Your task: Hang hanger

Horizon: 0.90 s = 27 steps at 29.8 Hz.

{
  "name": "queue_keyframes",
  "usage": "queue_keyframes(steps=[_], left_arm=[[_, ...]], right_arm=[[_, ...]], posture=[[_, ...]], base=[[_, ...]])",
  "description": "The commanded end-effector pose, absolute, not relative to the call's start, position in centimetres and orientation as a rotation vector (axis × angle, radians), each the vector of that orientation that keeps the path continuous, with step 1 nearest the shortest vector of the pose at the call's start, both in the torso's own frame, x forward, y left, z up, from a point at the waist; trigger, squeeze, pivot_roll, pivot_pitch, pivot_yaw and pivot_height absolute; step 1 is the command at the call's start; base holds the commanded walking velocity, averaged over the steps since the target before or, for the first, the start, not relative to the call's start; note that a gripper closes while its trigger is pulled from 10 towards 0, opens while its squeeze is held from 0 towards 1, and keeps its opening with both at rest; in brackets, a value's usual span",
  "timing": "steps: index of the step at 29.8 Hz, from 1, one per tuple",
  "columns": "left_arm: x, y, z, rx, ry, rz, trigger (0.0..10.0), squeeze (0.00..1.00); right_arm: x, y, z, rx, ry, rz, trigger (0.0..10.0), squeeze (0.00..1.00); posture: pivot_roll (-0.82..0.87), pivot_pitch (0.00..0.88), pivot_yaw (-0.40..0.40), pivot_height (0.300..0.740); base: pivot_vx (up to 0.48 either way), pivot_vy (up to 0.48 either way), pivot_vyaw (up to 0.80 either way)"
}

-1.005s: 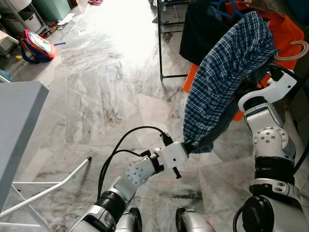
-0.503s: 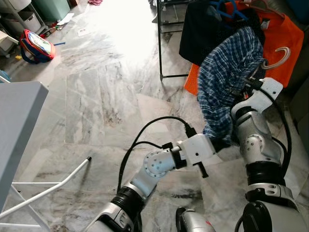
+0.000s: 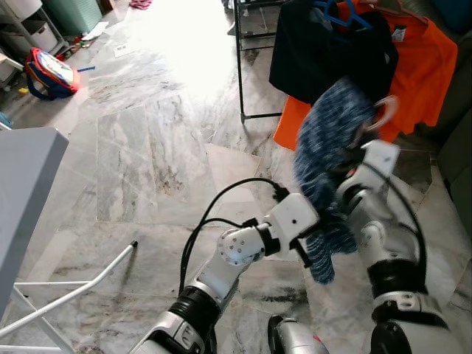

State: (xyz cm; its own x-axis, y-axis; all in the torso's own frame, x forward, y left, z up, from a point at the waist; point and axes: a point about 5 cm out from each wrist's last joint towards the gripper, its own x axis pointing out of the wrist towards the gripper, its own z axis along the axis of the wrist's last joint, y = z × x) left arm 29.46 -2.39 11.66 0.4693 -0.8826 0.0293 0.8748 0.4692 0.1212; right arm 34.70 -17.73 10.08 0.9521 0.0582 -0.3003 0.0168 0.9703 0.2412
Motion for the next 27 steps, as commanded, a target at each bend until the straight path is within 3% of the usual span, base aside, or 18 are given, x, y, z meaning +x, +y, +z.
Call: queue_keyframes(steps=[1, 14, 24, 25, 27], left_arm=[[29.8, -2.2, 11.4, 0.09, -0.049, -1.062, 10.0, 0.0], [29.9, -0.6, 8.0, 0.271, 0.133, -1.031, 10.0, 0.0], [31.8, 0.9, 8.3, 0.139, 0.157, -0.816, 10.0, 0.0], [32.1, 1.1, 8.6, 0.116, 0.152, -0.778, 10.0, 0.79], [32.3, 1.2, 8.6, 0.111, 0.152, -0.757, 10.0, 0.79]], right_arm=[[34.4, -17.1, 10.3, 0.253, 0.314, 0.078, 10.0, 0.0], [34.0, -16.7, 11.7, 0.193, 0.323, 0.213, 10.0, 0.0], [32.1, -15.2, 11.4, 0.107, 0.378, 0.436, 10.0, 0.0], [31.7, -15.1, 11.3, 0.102, 0.388, 0.463, 10.0, 0.0], [31.5, -15.0, 11.2, 0.098, 0.393, 0.475, 10.0, 0.0]], posture=[[-0.17, 0.261, 0.084, 0.74], [-0.17, 0.252, 0.091, 0.74], [-0.18, 0.245, 0.086, 0.74], [-0.18, 0.244, 0.083, 0.74], [-0.18, 0.244, 0.083, 0.74]], base=[[0.0, 0.0, 0.0], [0.0, 0.0, 0.0], [0.0, 0.0, 0.0], [0.0, 0.0, 0.0], [0.0, 0.0, 0.0]])
